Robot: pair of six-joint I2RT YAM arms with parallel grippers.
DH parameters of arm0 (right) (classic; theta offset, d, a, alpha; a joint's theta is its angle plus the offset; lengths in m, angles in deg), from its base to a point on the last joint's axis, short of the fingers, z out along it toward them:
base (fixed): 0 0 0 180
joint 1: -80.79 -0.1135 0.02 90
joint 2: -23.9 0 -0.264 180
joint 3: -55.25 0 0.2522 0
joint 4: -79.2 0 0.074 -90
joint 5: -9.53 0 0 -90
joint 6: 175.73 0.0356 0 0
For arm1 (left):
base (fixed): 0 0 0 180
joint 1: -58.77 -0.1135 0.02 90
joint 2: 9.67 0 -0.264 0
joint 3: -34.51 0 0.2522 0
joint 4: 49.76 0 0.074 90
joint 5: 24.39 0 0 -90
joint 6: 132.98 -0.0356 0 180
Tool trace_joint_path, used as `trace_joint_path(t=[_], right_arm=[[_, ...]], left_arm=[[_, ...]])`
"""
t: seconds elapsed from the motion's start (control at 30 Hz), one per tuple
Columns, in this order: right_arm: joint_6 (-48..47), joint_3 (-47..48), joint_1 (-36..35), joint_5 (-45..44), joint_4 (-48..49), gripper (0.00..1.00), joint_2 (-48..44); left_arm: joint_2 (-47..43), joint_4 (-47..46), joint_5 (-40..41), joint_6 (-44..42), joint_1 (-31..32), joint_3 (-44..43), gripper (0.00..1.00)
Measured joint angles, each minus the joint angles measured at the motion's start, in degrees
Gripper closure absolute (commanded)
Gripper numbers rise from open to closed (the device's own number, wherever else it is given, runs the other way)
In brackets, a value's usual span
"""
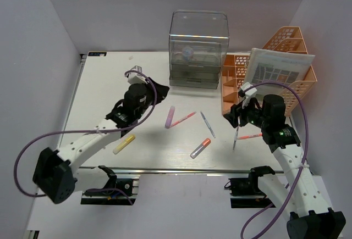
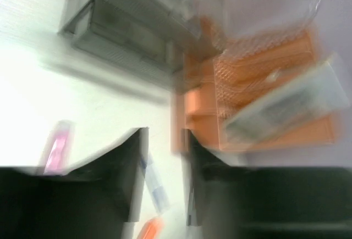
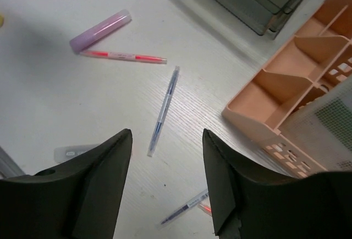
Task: Organize the desk
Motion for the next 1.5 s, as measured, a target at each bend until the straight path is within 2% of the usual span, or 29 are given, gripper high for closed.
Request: trace_joint_path(t=[0.07,0.17,0.2,0.23,0.33,0.47,0.6,0.77,0.93,1.27,1.5], right_arm=[[-1.86,0.00,0.00,2.08,-0.96,0.39,0.09],[-4.31,0.00,-0.02,4.46,-2.64,0.36,0.31],[-5.14,0.00,-0.02,4.92,-3.04,0.35,0.46],[-5.81,0.00,-0.04,5.33,-3.41,0.35,0.68],[-7.54,0.00,-0.04,5.99,-4.76,0.32,1.60],[-9.31,0.00,-0.07,6.36,-6.36,0.31,4.00],[-10.40,0.00,-0.15,6.62,-7.54,0.30,7.15],[-11.13,0.11,-0.46,6.84,-8.57,0.29,10.32],[-11.30,1.14,-0.57,6.49,-8.98,0.30,13.73],[-11.34,1.42,-1.40,4.46,-7.80,0.30,18.49],[-10.91,1.53,-3.04,1.66,-5.03,0.36,22.32]], left_arm=[[-4.09,7.65,-2.47,-5.29,-0.52,-1.84,0.71],[-8.33,18.38,-5.27,-13.18,-0.74,-5.40,0.70],[-10.03,21.70,-5.64,-15.52,-0.74,-5.88,0.67],[-12.07,25.03,-5.84,-17.62,-0.74,-5.92,0.54],[-18.93,34.86,-5.09,-22.47,-0.72,-5.92,0.25],[-29.22,42.88,-2.25,-25.79,-0.74,-5.73,0.18],[-38.82,44.17,1.49,-28.09,-0.74,-2.73,0.14],[-43.56,43.76,5.31,-29.99,-0.57,3.15,0.13],[-45.44,43.34,6.08,-31.23,-0.31,6.97,0.13],[-46.34,40.72,6.80,-32.33,-0.31,7.04,0.12],[-46.56,40.57,7.80,-32.35,-0.31,7.10,0.12]])
